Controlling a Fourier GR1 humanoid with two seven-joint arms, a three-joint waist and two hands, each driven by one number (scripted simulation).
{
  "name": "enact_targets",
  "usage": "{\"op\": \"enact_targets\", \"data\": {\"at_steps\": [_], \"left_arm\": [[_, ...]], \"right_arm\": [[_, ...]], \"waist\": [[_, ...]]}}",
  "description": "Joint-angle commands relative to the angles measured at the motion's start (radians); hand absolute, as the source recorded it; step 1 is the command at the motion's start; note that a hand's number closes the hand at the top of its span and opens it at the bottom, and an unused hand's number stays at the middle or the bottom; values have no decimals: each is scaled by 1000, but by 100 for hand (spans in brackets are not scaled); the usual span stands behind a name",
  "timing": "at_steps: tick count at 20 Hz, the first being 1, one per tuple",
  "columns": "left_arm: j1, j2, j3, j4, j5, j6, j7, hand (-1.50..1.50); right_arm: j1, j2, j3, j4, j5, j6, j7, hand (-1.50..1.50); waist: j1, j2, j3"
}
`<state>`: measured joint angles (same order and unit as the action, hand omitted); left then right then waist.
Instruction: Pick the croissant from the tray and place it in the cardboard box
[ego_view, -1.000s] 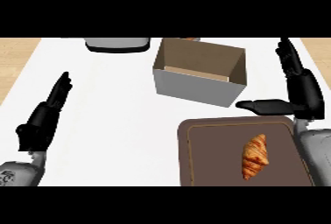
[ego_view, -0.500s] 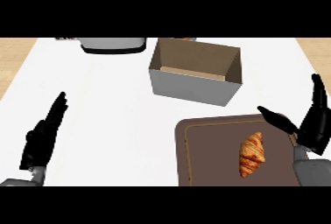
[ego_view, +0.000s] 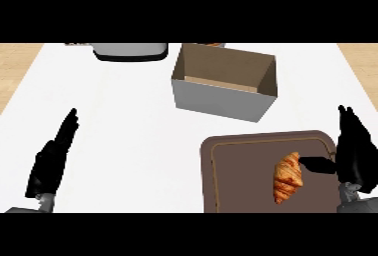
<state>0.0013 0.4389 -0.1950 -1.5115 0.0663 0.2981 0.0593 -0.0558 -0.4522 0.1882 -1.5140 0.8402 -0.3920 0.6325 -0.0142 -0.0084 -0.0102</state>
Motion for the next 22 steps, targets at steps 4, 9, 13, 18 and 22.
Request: {"op": "enact_targets", "data": {"at_steps": [4,9,13,18,22], "left_arm": [[-17,-19,-18,-5,-1,-9,18,0],[-32,-36,-20,17,-25,2,-6,0],[-1,-22,8,-2,-12,-11,-15,0],[-20,-1,21,-3,-4,-44,21,0],[-8,-26,31,27,-8,-32,-14,0]], "right_arm": [[-40,4,127,-95,4,493,376,-150],[-121,139,181,-217,-53,735,675,-150],[-152,188,178,-194,-23,779,762,-150],[-150,276,204,-144,60,744,801,-150],[-63,264,181,-153,100,744,766,-150]], "waist": [[16,5,2],[14,5,6],[22,6,8],[21,7,9],[9,7,8]]}}
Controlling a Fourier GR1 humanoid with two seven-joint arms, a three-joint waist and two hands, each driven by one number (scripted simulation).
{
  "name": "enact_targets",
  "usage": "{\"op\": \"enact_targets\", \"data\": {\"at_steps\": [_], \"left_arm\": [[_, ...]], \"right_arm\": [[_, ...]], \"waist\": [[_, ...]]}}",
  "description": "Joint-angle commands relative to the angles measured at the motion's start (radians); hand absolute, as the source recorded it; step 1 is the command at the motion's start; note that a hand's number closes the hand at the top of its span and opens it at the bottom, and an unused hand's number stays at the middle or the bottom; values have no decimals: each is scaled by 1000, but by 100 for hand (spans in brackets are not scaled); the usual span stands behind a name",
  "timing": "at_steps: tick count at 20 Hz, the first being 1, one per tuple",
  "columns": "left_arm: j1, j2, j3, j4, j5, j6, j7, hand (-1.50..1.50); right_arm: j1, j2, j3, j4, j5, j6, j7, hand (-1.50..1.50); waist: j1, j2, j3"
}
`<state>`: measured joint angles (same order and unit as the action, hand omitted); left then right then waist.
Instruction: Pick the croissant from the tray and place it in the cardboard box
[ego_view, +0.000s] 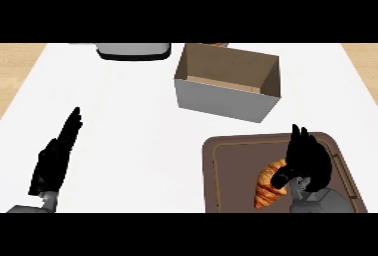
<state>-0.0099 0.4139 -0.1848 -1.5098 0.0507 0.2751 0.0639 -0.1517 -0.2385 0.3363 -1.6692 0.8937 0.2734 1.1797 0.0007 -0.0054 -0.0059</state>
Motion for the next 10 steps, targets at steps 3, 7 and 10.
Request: {"op": "enact_targets", "data": {"at_steps": [3,7,10], "left_arm": [[17,-42,-30,6,-37,25,-4,0],[-22,-9,23,40,-19,-9,-8,0],[-17,-13,32,46,-16,-22,-22,0]], "right_arm": [[12,54,-20,35,39,129,195,-150],[31,70,-52,21,78,132,164,-150],[47,105,-53,-8,115,136,157,-150]], "waist": [[-3,5,5],[-7,5,5],[-5,4,5]]}}
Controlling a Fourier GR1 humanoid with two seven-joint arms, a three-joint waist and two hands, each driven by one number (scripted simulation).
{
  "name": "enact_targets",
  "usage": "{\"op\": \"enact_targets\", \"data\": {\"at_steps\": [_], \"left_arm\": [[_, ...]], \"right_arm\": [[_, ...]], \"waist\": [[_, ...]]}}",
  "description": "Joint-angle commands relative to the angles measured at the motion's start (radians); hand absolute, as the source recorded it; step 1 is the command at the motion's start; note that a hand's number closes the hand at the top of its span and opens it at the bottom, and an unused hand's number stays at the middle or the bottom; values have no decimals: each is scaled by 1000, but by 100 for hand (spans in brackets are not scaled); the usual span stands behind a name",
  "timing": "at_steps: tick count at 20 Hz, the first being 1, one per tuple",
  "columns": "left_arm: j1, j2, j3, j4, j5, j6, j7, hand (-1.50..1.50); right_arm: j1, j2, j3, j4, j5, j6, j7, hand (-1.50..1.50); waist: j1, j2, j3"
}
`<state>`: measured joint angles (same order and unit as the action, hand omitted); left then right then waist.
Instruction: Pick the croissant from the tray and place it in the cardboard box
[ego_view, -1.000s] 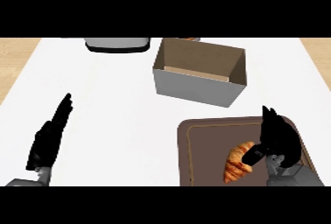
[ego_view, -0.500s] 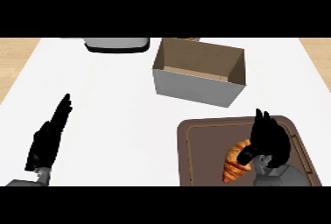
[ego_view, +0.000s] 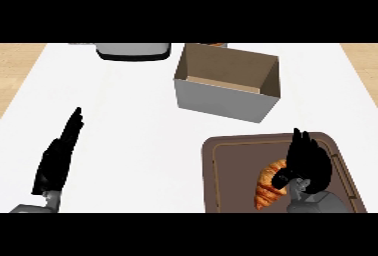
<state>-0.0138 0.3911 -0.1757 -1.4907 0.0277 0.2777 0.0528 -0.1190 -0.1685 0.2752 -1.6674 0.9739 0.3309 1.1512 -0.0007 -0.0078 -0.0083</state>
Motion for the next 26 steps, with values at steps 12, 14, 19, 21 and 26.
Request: {"op": "enact_targets", "data": {"at_steps": [12,14,19,21,26], "left_arm": [[5,-9,26,-55,-14,-28,47,0],[24,-22,-1,-68,-32,-31,51,0],[36,-24,29,-58,-29,-38,19,0],[34,-7,61,0,-7,-78,-32,0],[-1,-35,60,22,-14,-77,-15,0]], "right_arm": [[32,113,-86,50,141,83,86,-150],[7,151,-71,55,179,90,106,-150],[47,166,-109,91,214,59,45,-150],[52,135,-157,137,211,14,-33,-150],[62,167,-91,149,229,41,29,-150]], "waist": [[3,7,8],[6,7,8],[4,8,8],[3,10,8],[3,9,8]]}}
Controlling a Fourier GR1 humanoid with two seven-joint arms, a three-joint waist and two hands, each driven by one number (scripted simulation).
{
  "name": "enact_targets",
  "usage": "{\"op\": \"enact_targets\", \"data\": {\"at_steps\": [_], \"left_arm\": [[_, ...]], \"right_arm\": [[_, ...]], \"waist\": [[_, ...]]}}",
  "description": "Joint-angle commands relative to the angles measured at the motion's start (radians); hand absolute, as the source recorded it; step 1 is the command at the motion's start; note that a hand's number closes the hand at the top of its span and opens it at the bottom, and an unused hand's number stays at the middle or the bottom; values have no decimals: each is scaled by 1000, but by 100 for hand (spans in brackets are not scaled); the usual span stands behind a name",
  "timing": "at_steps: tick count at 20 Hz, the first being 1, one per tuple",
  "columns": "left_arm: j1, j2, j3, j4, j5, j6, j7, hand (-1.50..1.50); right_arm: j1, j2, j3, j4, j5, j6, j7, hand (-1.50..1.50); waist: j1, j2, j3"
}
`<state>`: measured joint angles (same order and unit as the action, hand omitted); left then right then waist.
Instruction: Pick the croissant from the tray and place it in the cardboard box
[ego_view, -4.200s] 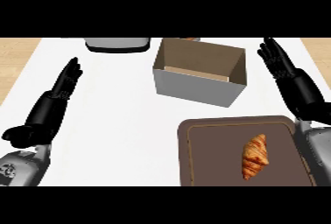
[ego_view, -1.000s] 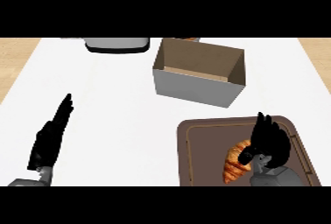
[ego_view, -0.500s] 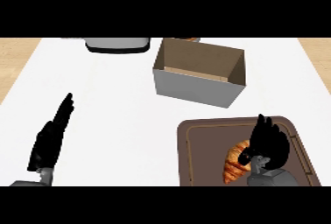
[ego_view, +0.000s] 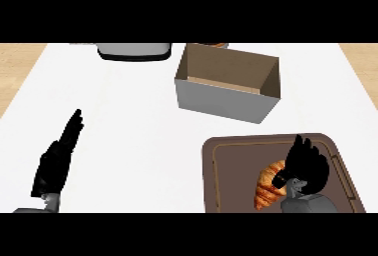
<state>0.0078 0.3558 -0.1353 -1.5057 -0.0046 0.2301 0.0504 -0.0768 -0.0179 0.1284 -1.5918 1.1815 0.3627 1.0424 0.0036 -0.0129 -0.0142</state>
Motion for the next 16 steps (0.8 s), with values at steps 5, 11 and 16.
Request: {"op": "enact_targets", "data": {"at_steps": [5,11,16], "left_arm": [[-58,19,24,-33,-12,-29,94,0],[1,-12,22,-48,-28,-10,52,0],[-29,-25,52,9,-23,-47,28,0]], "right_arm": [[49,18,33,42,-20,-22,108,150],[30,-38,83,4,179,23,78,150],[15,-50,84,22,232,-20,17,150]], "waist": [[-5,13,14],[-3,12,14],[-5,13,14]]}}
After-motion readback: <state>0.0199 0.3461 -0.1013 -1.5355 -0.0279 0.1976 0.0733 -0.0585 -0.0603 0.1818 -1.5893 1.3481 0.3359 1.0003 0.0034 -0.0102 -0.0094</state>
